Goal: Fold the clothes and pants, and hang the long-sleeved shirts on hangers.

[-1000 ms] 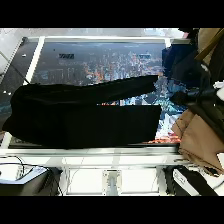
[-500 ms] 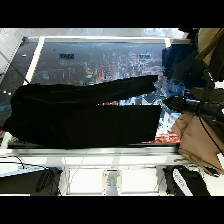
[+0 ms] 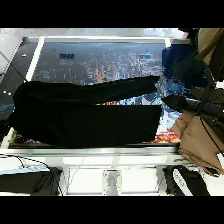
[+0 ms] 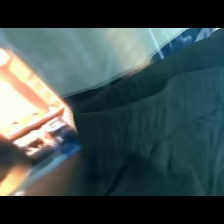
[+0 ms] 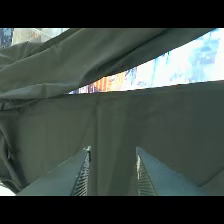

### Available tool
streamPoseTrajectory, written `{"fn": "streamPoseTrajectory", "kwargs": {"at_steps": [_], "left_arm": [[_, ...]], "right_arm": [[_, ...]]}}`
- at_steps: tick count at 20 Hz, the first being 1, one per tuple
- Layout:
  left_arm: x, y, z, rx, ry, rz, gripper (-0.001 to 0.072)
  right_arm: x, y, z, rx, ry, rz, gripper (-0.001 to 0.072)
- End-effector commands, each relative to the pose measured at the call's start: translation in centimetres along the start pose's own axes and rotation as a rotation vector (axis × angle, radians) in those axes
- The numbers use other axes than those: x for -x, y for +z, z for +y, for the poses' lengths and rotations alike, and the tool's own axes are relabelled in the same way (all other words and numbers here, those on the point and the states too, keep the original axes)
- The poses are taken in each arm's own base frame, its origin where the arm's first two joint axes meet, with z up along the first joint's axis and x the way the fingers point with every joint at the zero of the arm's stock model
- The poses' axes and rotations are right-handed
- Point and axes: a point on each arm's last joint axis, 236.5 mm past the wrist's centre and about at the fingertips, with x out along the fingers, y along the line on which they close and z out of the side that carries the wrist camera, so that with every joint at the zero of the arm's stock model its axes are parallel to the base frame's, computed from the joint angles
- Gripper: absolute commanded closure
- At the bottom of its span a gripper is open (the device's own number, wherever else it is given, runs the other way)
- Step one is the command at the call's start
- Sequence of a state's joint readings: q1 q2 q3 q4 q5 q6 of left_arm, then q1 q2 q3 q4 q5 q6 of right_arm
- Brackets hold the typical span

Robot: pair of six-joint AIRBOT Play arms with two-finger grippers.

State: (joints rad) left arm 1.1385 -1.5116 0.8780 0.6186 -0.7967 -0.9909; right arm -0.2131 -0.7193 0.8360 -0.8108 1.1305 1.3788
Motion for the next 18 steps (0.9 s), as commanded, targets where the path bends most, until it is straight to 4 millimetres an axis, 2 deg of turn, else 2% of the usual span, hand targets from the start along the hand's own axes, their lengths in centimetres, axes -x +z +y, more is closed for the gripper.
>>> {"fn": "streamPoseTrajectory", "kwargs": {"at_steps": [1, 4, 6, 8, 9, 11, 13, 14, 15, 17, 18], "left_arm": [[-0.3, 0.2, -0.4, -0.007, -0.001, -0.006, 0.0695], [0.8, 1.3, -1.5, -0.036, -0.010, -0.042, 0.0696], [2.2, 2.4, -2.6, -0.075, -0.012, -0.082, 0.0696], [3.8, 3.2, -3.6, -0.109, -0.013, -0.118, 0.0696], [4.8, 3.2, -4.2, -0.127, -0.022, -0.122, 0.0696], [6.7, 3.1, -4.9, -0.174, -0.018, -0.130, 0.0696], [8.0, 3.0, -5.0, -0.215, 0.002, -0.135, 0.0696], [8.3, 2.6, -5.3, -0.223, -0.006, -0.124, 0.0696], [8.4, 2.2, -5.6, -0.227, -0.015, -0.110, 0.0696], [8.5, 1.6, -6.0, -0.211, -0.031, -0.086, 0.0696], [8.5, 1.5, -6.0, -0.197, -0.033, -0.083, 0.0696]], "right_arm": [[0.0, -0.3, 0.2, -0.003, 0.009, 0.011, 0.0371], [1.0, 0.6, 0.7, 0.035, -0.005, -0.015, 0.0372], [2.9, 1.5, 1.1, 0.114, -0.055, -0.045, 0.0373], [5.1, 0.9, 0.0, 0.148, -0.161, -0.047, 0.0394], [6.2, -0.6, -1.1, 0.135, -0.230, -0.024, 0.0394], [7.9, -5.0, -3.7, 0.052, -0.348, 0.025, 0.0392], [7.9, -8.0, -5.6, -0.076, -0.385, -0.045, 0.0357], [6.9, -9.7, -6.6, -0.184, -0.378, -0.062, 0.0353], [5.1, -12.0, -7.2, -0.240, -0.348, -0.003, 0.0351], [1.3, -16.2, -7.2, -0.271, -0.248, 0.165, 0.0340], [0.2, -18.0, -8.1, -0.277, -0.249, 0.244, 0.0340]]}}
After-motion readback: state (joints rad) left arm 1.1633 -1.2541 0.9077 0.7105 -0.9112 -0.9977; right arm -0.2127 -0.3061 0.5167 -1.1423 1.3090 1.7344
